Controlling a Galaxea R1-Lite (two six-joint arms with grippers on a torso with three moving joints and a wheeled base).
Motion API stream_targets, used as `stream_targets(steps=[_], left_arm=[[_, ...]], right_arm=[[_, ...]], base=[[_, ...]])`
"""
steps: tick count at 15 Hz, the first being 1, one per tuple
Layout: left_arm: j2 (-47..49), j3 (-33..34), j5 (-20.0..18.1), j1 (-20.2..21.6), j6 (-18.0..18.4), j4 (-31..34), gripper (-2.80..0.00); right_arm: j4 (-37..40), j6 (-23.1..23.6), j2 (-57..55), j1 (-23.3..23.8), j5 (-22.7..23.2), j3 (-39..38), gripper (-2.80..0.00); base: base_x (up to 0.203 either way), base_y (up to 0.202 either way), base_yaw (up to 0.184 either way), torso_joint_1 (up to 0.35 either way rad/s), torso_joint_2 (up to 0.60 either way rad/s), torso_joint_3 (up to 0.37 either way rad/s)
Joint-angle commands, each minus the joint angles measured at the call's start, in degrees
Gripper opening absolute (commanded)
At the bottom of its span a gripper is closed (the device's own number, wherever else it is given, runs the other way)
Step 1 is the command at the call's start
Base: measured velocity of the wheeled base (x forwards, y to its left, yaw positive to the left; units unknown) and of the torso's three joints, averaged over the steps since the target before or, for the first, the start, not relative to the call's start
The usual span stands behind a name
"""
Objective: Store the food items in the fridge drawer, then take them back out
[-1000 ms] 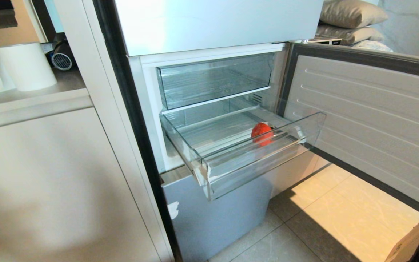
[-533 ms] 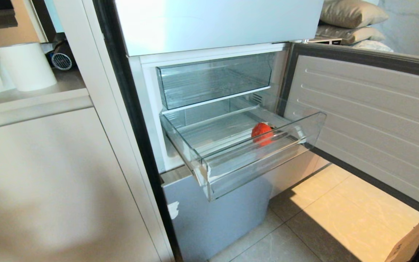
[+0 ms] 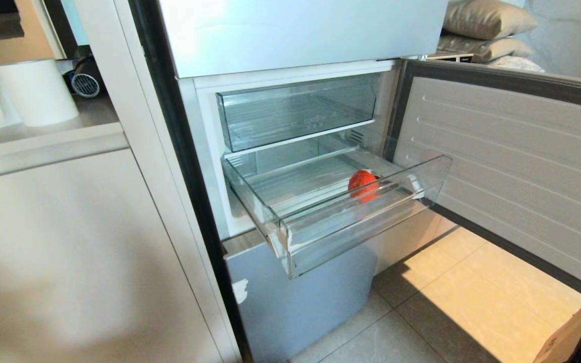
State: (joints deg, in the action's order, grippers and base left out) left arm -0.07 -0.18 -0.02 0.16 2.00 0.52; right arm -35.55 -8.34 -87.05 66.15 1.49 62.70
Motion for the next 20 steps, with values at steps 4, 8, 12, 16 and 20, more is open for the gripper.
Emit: stream_targets(steps=[4,8,12,16,20], left_arm=[[0.0,0.0,0.0,0.0,0.0,0.1,-2.80],[0.0,0.0,0.0,0.0,0.0,0.0,-2.80],[0.0,0.0,0.0,0.0,0.0,0.0,-2.80],[0.0,0.0,0.0,0.0,0.0,0.0,-2.80],[0.0,0.0,0.0,0.0,0.0,0.0,-2.80]], right_arm=[[-0.2,0.2,12.0,-16.6,0.7,4.4,-2.80],[4.7,2.0,16.7,-47.6,1.6,2.6,-2.80],[11.2,0.2,13.2,-75.3,2.0,0.5,-2.80],[9.5,-2.6,-6.2,-88.6,1.9,5.2,-2.80],[5.2,-3.4,-26.7,-95.4,-1.3,22.6,-2.80]], base=[[0.000,0.000,0.000,0.000,0.00,0.000],[0.000,0.000,0.000,0.000,0.00,0.000],[0.000,0.000,0.000,0.000,0.00,0.000],[0.000,0.000,0.000,0.000,0.00,0.000],[0.000,0.000,0.000,0.000,0.00,0.000]])
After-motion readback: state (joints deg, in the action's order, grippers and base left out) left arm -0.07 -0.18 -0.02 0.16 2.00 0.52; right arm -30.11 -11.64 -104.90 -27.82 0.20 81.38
